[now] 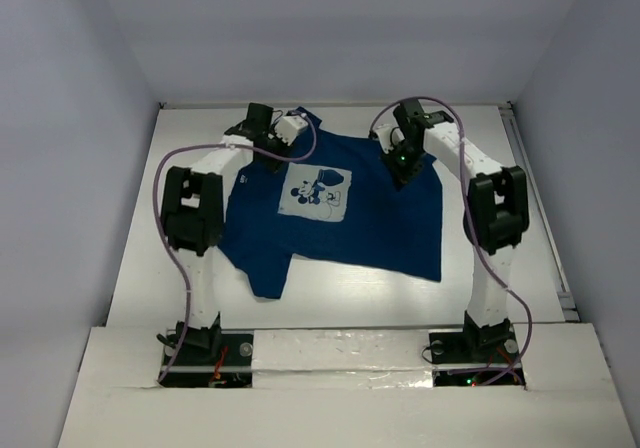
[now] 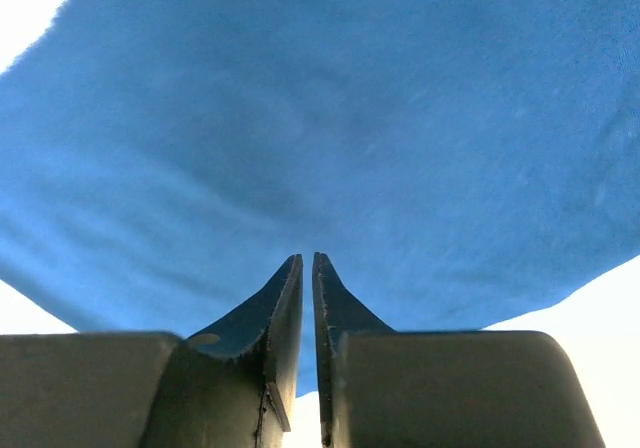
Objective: Fold and stack the t-shirts
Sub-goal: Flatten out the tshirt
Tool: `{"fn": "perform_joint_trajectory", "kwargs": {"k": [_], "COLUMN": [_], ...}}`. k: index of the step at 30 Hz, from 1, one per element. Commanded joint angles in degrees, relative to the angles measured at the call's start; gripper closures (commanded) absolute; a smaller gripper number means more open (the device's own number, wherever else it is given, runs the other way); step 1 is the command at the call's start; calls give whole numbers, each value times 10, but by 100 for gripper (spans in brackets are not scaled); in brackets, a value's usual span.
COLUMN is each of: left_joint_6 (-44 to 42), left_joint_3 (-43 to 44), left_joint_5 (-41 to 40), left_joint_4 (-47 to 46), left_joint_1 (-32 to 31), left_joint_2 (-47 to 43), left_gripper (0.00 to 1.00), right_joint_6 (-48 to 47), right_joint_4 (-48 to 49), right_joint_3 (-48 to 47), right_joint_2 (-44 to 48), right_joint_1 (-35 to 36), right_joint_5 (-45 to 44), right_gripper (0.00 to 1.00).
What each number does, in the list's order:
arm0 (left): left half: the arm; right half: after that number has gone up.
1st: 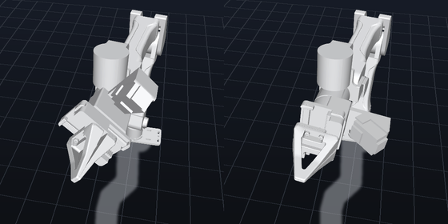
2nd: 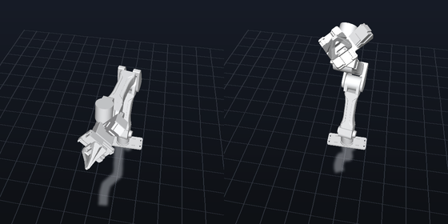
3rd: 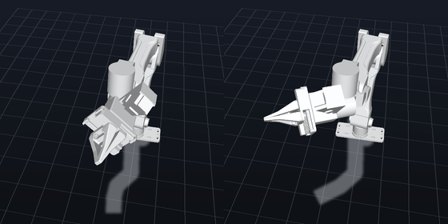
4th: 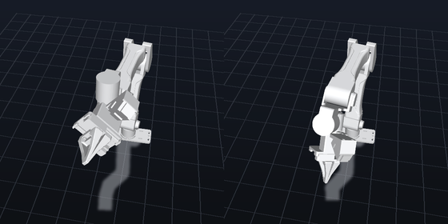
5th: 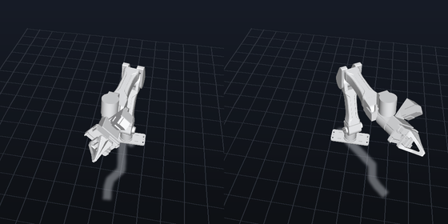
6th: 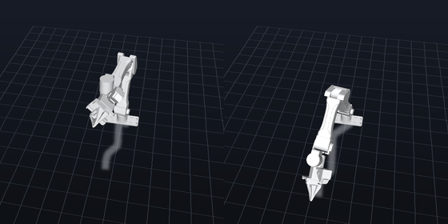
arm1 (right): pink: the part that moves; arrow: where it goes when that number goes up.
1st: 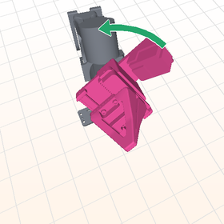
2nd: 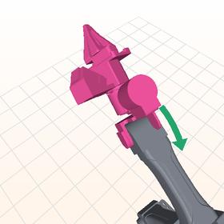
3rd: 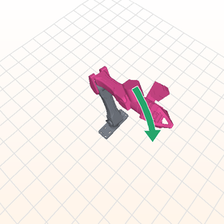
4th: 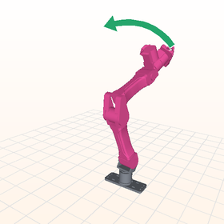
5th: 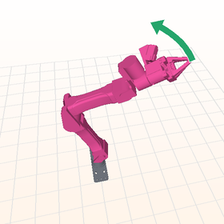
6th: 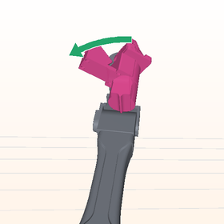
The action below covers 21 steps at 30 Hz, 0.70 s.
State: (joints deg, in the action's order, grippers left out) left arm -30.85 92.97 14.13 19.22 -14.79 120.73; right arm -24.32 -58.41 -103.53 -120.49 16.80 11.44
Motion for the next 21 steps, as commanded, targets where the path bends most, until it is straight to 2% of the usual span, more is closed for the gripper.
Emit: {"fn": "perform_joint_trajectory", "kwargs": {"k": [1, 3, 6, 7, 8, 10, 12, 13, 14, 17, 21], "left_joint_6": [16, 24, 12, 4, -7, -38, -55, -60, -61, -61, -26], "left_joint_3": [-68, -98, -164, -176, -189, -237, -276, -297, -333, -385, -433], "left_joint_5": [64, 88, 111, 115, 119, 119, 88, 74, 58, 3, -12], "left_joint_4": [-86, -112, -98, -89, -58, -40, -34, -33, -34, -27, -35], "left_joint_1": [8, 8, 8, 8, 8, 8, 8, 8, 8, 32, 86], "left_joint_2": [-158, -224, -333, -334, -375, -421, -490, -514, -553, -616, -708], "left_gripper": [66, 60, 59, 59, 59, 60, 67, 71, 81, 100, 100], "right_joint_6": [-24, -28, -56, -59, -61, -64, -55, -51, -47, -21, 0], "right_joint_4": [58, 60, 61, 69, 74, 80, 90, 93, 101, 133, 167], "right_joint_3": [52, 76, 157, 175, 190, 205, 196, 188, 179, 148, 126], "right_joint_2": [87, 109, 142, 152, 162, 173, 172, 165, 160, 152, 141], "right_joint_1": [38, 55, 124, 146, 191, 228, 258, 264, 264, 281, 321], "right_joint_5": [32, 44, 44, 37, 24, 26, 46, 54, 69, 101, 121], "right_gripper": [85, 85, 85, 86, 87, 94, 100, 100, 100, 100, 100]}}
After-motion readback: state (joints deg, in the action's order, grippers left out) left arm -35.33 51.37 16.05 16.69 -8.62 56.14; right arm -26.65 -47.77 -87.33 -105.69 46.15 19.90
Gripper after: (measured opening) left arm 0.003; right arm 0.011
